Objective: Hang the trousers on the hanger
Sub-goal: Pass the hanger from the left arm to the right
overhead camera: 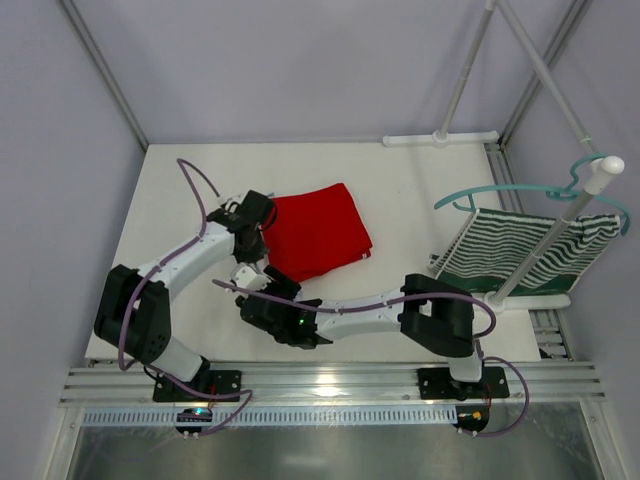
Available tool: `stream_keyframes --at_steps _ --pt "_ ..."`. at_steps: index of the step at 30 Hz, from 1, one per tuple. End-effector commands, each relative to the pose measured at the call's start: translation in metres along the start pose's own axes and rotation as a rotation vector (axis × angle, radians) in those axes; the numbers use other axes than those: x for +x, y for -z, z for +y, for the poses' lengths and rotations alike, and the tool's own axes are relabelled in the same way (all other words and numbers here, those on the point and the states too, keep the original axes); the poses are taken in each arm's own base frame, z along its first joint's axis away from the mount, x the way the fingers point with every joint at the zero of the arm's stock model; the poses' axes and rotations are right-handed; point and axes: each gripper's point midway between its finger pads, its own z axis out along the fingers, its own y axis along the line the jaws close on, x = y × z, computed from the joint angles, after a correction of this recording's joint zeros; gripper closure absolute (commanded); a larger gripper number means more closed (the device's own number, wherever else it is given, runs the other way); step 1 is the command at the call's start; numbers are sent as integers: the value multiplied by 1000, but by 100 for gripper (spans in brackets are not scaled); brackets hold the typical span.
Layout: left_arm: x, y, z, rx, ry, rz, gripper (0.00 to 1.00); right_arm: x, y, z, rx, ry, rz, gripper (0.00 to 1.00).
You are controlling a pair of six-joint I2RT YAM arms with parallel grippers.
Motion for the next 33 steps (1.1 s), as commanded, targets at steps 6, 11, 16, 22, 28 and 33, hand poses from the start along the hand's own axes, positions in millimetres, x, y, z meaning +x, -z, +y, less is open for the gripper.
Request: stream_keyframes --at_steps 6,11,16,22,28,33 --pt "-27 24 -24 121 67 -76 99 -12 -21 -11 74 -29 -24 33" --pt "-22 18 -20 106 63 -69 100 -24 -29 -1 51 -36 -39 38" --pt "-28 21 -13 74 55 -97 100 -15 -38 11 30 -30 -18 50" --pt "-32 23 -11 65 50 -111 100 -17 -42 11 56 -37 -14 89" --pt "-64 39 -10 87 89 -145 86 -26 -40 4 69 -69 -22 96" --pt "-95 59 -24 165 90 -144 61 -28 -41 0 41 -132 -23 96"
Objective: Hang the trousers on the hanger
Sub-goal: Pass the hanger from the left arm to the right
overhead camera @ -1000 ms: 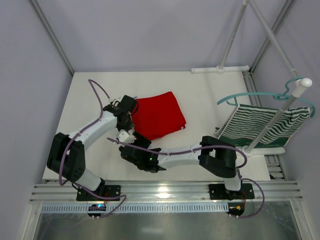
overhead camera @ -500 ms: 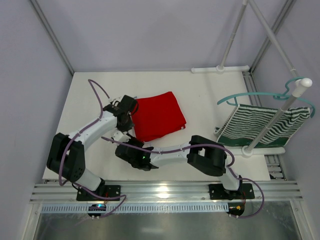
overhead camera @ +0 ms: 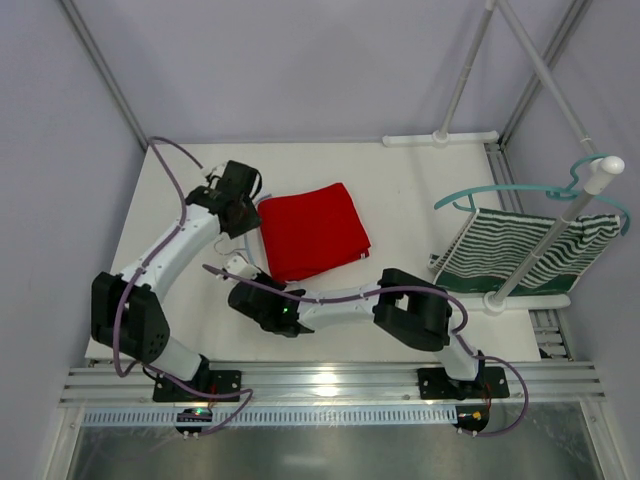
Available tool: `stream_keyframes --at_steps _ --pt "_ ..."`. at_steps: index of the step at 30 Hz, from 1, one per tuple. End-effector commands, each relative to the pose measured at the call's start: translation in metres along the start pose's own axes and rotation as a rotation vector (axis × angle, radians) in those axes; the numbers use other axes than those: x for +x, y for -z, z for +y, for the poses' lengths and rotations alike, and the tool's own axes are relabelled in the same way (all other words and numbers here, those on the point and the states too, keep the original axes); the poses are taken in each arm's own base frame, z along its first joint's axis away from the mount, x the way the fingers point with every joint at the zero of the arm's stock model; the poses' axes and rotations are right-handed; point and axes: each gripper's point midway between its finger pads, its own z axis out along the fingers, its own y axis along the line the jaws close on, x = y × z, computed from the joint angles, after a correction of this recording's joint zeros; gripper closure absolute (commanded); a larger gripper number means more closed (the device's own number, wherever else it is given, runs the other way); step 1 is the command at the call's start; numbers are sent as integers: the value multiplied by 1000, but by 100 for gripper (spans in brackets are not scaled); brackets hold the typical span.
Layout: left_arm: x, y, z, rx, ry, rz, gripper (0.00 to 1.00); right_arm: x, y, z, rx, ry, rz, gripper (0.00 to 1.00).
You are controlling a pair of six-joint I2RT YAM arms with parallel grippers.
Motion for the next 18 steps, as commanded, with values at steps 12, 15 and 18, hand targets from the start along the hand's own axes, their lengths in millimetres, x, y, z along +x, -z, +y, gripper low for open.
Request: stream_keyframes --at_steps 12,15,18 --pt "-104 51 87 20 333 -180 54 -41 11 -40 -32 -285 -89 96" --pt "-94 39 133 1 487 -179 59 -47 12 -47 -42 -322 -94 96" --pt "-75 20 149 18 584 -152 73 -50 12 -51 -47 -343 -99 96"
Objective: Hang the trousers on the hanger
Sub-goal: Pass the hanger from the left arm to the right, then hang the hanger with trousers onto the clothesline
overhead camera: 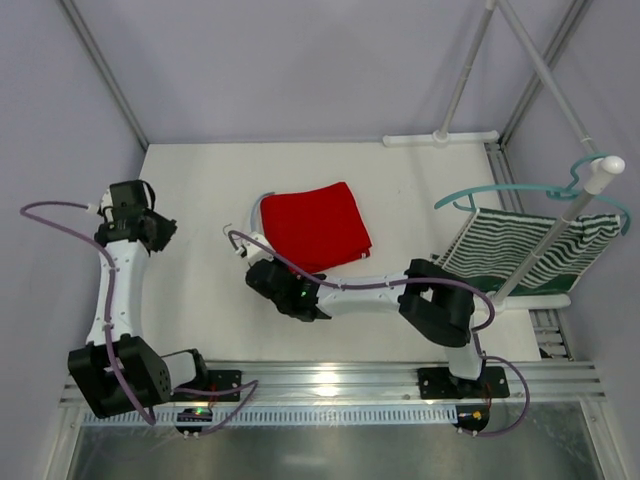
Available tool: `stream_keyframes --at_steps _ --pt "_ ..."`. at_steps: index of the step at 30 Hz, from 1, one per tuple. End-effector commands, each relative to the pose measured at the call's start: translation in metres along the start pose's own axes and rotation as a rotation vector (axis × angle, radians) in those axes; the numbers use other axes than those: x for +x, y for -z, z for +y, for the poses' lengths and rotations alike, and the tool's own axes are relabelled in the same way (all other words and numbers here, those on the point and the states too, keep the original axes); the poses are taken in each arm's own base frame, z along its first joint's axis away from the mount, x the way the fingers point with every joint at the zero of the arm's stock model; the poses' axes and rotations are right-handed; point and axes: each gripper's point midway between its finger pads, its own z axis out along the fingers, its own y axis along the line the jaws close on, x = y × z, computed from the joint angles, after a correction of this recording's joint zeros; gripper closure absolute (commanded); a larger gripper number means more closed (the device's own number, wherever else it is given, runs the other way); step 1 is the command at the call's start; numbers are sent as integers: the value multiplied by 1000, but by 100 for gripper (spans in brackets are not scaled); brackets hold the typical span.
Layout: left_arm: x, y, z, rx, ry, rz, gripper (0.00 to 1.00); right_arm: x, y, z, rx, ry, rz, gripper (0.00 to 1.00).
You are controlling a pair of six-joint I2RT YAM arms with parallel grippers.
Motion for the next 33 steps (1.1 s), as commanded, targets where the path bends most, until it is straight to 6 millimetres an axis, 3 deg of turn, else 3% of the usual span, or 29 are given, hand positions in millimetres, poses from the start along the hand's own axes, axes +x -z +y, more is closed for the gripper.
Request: stream_keyframes --at_steps 1,3,4,9,12,13,14,17,19,22,25,28,33 --pt "24 -16 -3 100 87 73 76 -49 12 -15 17 -143 -113 96" --pt "45 -26 -17 194 120 165 92 -53 12 -16 9 -160 -117 96" --pt "66 -35 -8 177 127 222 100 -56 13 -16 9 -167 -121 96" --pt "119 -55 -10 257 149 357 99 -67 17 -25 8 -213 -135 96" --pt "166 -65 -22 292 136 464 100 -71 18 -31 16 -237 -139 96" --pt "182 -64 -35 322 121 494 100 -74 20 -34 17 -250 -144 96" --pt "199 -70 -35 313 118 544 99 -75 22 -34 15 -255 -147 96" --pt "228 -67 -64 413 99 600 99 -81 24 -38 13 -277 -158 96" --pt "249 -67 -70 420 76 652 100 -85 28 -39 10 -289 -168 96" --pt "258 -66 -88 490 66 674 99 -93 34 -43 0 -306 -186 96" --pt "251 -59 -110 593 97 654 99 -102 41 -49 -9 -335 -209 96" --pt "239 -43 -137 680 101 614 100 -111 51 -59 -20 -373 -240 96" --pt "232 -11 -179 780 44 600 99 -109 55 -81 6 -401 -245 96"
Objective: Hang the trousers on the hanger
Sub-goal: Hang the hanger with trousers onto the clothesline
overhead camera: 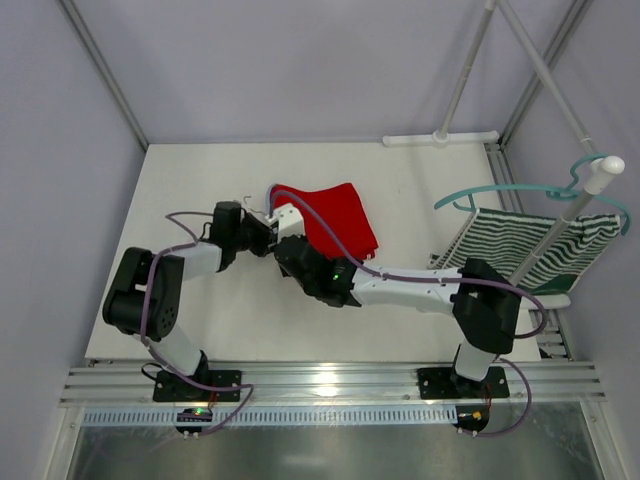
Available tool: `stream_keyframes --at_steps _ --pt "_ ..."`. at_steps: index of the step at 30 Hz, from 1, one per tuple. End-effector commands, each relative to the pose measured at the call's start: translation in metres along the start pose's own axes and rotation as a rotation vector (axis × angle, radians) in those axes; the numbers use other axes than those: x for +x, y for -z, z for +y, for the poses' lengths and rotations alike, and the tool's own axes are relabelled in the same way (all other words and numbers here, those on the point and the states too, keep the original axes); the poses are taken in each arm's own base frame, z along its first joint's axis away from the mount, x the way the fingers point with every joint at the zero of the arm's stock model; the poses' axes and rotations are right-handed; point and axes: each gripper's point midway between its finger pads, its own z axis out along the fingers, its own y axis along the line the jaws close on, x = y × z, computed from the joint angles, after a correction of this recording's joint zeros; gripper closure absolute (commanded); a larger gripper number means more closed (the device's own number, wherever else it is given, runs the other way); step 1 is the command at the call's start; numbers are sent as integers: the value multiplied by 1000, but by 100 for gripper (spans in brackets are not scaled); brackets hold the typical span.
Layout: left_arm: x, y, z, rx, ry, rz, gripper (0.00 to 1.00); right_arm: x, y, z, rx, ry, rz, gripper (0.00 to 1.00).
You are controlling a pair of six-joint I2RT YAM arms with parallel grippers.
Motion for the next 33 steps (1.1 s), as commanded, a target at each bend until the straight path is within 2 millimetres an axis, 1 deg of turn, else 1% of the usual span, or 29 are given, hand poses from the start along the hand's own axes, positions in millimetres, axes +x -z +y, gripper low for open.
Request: stream_keyframes --at_steps 1,2,3,4,7,8,9,10,11,12,14,15,16,17,18,19,20,21,22,23,24,25,27,28,30,31,32,33 --pt "2 10 -83 187 -115 -18 99 -71 20 -18 11 -171 -194 96" --pt "3 9 -87 189 -121 -19 100 -78 26 -23 7 -190 -213 96" --pt "10 9 -93 200 -132 -9 99 -74 27 -27 8 -190 -209 96" --pt "11 10 -103 223 -136 -11 99 -75 28 -31 10 -199 -214 96" --pt "19 12 -123 246 -163 -13 100 -85 40 -41 7 -207 -235 96" --pt "21 14 -139 272 -185 -15 100 -88 44 -44 6 -211 -245 96" --pt "28 13 -146 276 -197 -7 100 -95 52 -49 5 -222 -266 96" --pt "32 13 -148 270 -199 4 99 -100 56 -55 8 -232 -281 96" --pt "35 14 -155 283 -201 7 100 -105 59 -59 5 -237 -293 96" --pt "45 14 -164 298 -213 20 100 -113 64 -62 -1 -249 -312 96" --pt "51 17 -178 327 -216 24 99 -130 74 -74 1 -258 -343 96" --pt "56 21 -192 357 -225 29 99 -139 78 -78 1 -268 -359 96" --pt "57 24 -200 369 -232 25 100 -148 86 -85 -7 -283 -379 96" --pt "60 29 -208 381 -244 25 99 -154 90 -84 -43 -289 -388 96" --pt "65 33 -213 381 -264 32 99 -160 92 -94 -37 -316 -402 96" --pt "65 39 -227 402 -275 24 100 -170 102 -99 -47 -337 -427 96" --pt "66 47 -236 421 -283 21 99 -174 107 -101 -65 -351 -439 96" --pt "66 52 -240 429 -286 19 100 -180 110 -109 -58 -370 -454 96" --pt "65 58 -247 444 -292 9 99 -185 114 -113 -64 -386 -467 96" --pt "63 62 -250 449 -296 -5 99 -193 123 -117 -72 -401 -492 96" --pt "63 71 -255 461 -305 -14 99 -198 126 -118 -84 -408 -504 96" --pt "63 73 -254 448 -317 -22 100 -203 130 -123 -84 -423 -521 96" --pt "62 81 -261 454 -338 -30 98 -213 139 -126 -94 -441 -550 96" --pt "63 81 -256 428 -346 -25 97 -218 143 -127 -100 -449 -568 96" --pt "62 84 -255 403 -394 -32 94 -229 152 -129 -105 -467 -603 96" --pt "62 83 -246 362 -424 -27 93 -233 156 -131 -106 -472 -616 96" --pt "61 85 -244 351 -440 -34 91 -237 158 -132 -105 -476 -625 96" --pt "59 85 -241 335 -451 -40 85 -244 162 -133 -108 -483 -644 96"
